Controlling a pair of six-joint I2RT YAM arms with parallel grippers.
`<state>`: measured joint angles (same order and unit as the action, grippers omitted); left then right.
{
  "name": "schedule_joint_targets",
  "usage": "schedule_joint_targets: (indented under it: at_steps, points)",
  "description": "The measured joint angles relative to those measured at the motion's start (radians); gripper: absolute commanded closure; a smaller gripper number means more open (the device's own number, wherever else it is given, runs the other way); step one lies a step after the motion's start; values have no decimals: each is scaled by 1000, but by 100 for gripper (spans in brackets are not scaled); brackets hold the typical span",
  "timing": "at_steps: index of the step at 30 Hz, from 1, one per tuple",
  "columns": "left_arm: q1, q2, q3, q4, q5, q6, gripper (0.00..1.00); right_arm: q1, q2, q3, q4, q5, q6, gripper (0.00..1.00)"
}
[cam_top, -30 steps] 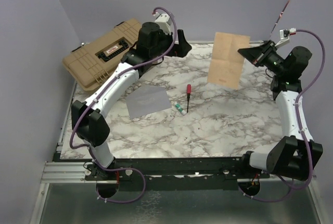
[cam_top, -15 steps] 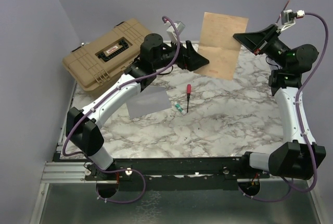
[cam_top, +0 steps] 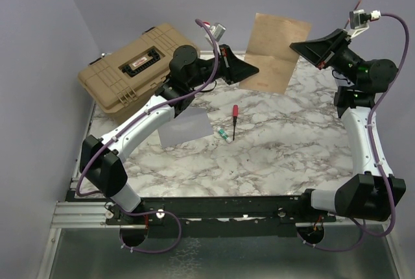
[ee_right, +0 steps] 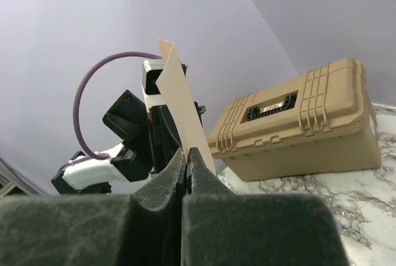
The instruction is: Place the letter into the envelope and seal it
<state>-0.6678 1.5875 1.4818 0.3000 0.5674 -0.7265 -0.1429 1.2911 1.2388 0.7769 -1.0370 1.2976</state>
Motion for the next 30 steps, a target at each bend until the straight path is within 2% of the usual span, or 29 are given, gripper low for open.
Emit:
schedule_joint_targets:
  at_steps: [4,6,9,18,27,30]
  points:
    - [8,-7,0,21,6,-13,100,0,0,0,-1,-32,-21,67]
    - [16,-14,-2,26,7,-14,100,0,-1,0,3,-74,-47,47]
    - [42,-30,-8,36,8,-14,100,1,-5,0,14,-132,-72,33]
    - [89,-48,-28,51,8,7,100,50,-86,0,4,-297,-175,27]
    - [92,-48,-33,35,16,91,100,61,-175,43,-106,-328,-311,24]
    - [93,-48,-33,16,39,136,100,61,-182,72,-222,-313,-401,25]
